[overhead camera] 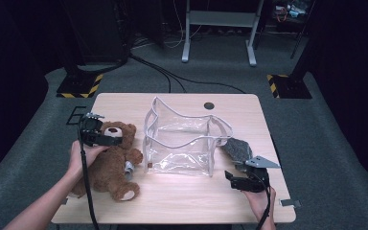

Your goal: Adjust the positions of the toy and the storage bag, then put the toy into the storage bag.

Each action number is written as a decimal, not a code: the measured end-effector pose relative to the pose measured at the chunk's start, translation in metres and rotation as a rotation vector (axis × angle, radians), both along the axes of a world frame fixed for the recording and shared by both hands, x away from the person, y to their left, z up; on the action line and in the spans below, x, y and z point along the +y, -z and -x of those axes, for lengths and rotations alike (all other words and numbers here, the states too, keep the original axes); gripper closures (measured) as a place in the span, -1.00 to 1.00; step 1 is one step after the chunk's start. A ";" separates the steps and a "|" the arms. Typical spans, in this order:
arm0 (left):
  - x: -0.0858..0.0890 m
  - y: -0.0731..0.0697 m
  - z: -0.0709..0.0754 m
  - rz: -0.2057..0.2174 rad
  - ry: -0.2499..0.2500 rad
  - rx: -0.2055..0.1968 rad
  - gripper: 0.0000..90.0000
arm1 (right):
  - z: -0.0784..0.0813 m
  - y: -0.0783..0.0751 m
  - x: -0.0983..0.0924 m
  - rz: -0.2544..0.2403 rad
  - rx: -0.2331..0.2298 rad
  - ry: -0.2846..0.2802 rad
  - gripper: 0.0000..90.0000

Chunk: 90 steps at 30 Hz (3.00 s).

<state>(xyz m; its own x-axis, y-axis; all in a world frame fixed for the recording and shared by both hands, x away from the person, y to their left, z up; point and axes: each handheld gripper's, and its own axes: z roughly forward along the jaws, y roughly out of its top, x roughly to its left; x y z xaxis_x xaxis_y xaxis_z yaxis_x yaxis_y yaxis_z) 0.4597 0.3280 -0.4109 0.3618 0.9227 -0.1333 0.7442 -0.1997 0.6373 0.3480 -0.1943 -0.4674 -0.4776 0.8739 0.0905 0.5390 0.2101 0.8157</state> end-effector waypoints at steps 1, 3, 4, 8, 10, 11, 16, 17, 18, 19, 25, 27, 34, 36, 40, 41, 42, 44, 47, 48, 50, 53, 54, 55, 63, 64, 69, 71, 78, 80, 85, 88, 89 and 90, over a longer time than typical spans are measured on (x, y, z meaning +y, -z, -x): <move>0.000 0.000 0.000 0.000 0.000 0.000 -1.00 | 0.001 0.001 -0.001 0.003 -0.001 0.005 -0.68; 0.001 0.006 -0.001 0.007 -0.016 0.024 -1.00 | 0.002 0.004 -0.002 -0.007 0.003 0.011 -0.68; 0.001 0.009 -0.001 0.013 -0.017 0.037 -1.00 | 0.003 0.005 -0.003 -0.003 0.002 0.013 -0.68; 0.001 0.016 -0.002 -0.002 -0.046 0.027 -1.00 | 0.005 0.012 -0.007 -0.002 0.010 0.033 -0.68; 0.002 0.021 -0.003 -0.017 -0.050 0.028 -1.00 | 0.008 0.017 -0.010 -0.010 0.013 0.045 -0.68; 0.002 0.023 -0.003 -0.022 -0.053 0.028 -1.00 | 0.008 0.017 -0.010 -0.010 0.013 0.045 -0.68; 0.003 0.034 -0.003 -0.055 -0.079 0.025 -1.00 | 0.010 0.028 -0.014 -0.015 0.034 0.068 -0.68; 0.004 0.037 -0.004 -0.045 -0.093 0.029 -1.00 | 0.010 0.031 -0.014 -0.014 0.037 0.070 -0.68; 0.006 0.040 -0.005 -0.050 -0.099 0.040 -1.00 | 0.010 0.032 -0.015 -0.015 0.040 0.073 -0.68; 0.007 0.044 -0.005 -0.054 -0.108 0.045 -1.00 | 0.011 0.034 -0.015 -0.015 0.043 0.074 -0.68; 0.014 0.062 -0.012 -0.049 -0.126 0.137 -1.00 | 0.012 0.041 -0.019 -0.014 0.054 0.086 -0.68; 0.014 0.064 -0.013 -0.040 -0.128 0.154 -1.00 | 0.012 0.042 -0.020 -0.014 0.053 0.088 -0.68; 0.007 0.078 -0.023 -0.061 -0.087 0.225 -0.76 | 0.013 0.047 -0.023 -0.030 0.061 0.102 -0.68; 0.007 0.078 -0.024 -0.071 -0.075 0.220 -0.58 | 0.013 0.047 -0.025 -0.025 0.060 0.103 -0.69; 0.008 0.076 -0.022 -0.071 -0.068 0.204 -0.38 | 0.016 0.048 -0.026 -0.018 0.056 0.102 -0.69; 0.009 0.076 -0.021 -0.070 -0.064 0.195 -0.33 | 0.017 0.049 -0.027 -0.020 0.055 0.099 -0.70; 0.009 0.075 -0.021 -0.069 -0.063 0.190 -0.29 | 0.018 0.049 -0.028 -0.009 0.062 0.102 -0.72; 0.010 0.076 -0.018 -0.060 -0.070 0.161 -0.25 | 0.019 0.051 -0.029 -0.005 0.068 0.105 -0.75; 0.015 0.076 -0.015 -0.030 -0.066 0.139 -0.22 | 0.023 0.055 -0.031 0.014 0.074 0.126 -0.79; 0.017 0.074 -0.013 -0.018 -0.065 0.125 -0.19 | 0.024 0.058 -0.033 0.052 0.082 0.145 -0.85; 0.019 0.073 -0.011 -0.007 -0.057 0.116 -0.16 | 0.024 0.059 -0.033 0.088 0.086 0.168 -0.93; 0.021 0.072 -0.009 0.002 -0.059 0.100 -0.14 | 0.021 0.060 -0.034 0.120 0.099 0.184 -1.00; 0.022 0.071 -0.008 0.006 -0.062 0.093 -0.13 | 0.020 0.060 -0.034 0.132 0.109 0.187 -1.00; 0.022 0.070 -0.006 0.010 -0.061 0.088 -0.10 | 0.018 0.061 -0.035 0.150 0.109 0.192 -1.00; 0.026 0.057 0.004 0.030 -0.047 -0.003 0.00 | 0.014 0.062 -0.037 0.147 0.127 0.204 -1.00; 0.027 0.055 0.005 0.025 -0.040 -0.019 0.00 | 0.014 0.062 -0.037 0.147 0.126 0.203 -1.00; 0.028 0.041 0.013 0.046 -0.040 -0.098 0.08 | 0.014 0.062 -0.037 0.147 0.126 0.203 -1.00; 0.028 0.034 0.016 0.045 -0.041 -0.133 0.09 | 0.014 0.062 -0.037 0.148 0.125 0.202 -1.00; 0.030 0.010 0.027 0.061 -0.061 -0.293 0.12 | 0.014 0.062 -0.038 0.147 0.125 0.197 -1.00; 0.032 0.003 0.028 0.069 -0.067 -0.325 0.13 | 0.014 0.062 -0.037 0.147 0.125 0.202 -1.00; 0.036 -0.016 0.028 0.092 -0.080 -0.388 0.13 | 0.014 0.062 -0.037 0.146 0.125 0.202 -1.00; 0.035 -0.024 0.027 0.092 -0.079 -0.408 0.12 | 0.014 0.062 -0.038 0.146 0.126 0.199 -1.00; 0.035 -0.027 0.027 0.091 -0.078 -0.418 0.12 | 0.014 0.062 -0.038 0.147 0.126 0.196 -1.00; 0.033 -0.034 0.025 0.091 -0.077 -0.436 0.12 | 0.014 0.062 -0.038 0.147 0.126 0.196 -1.00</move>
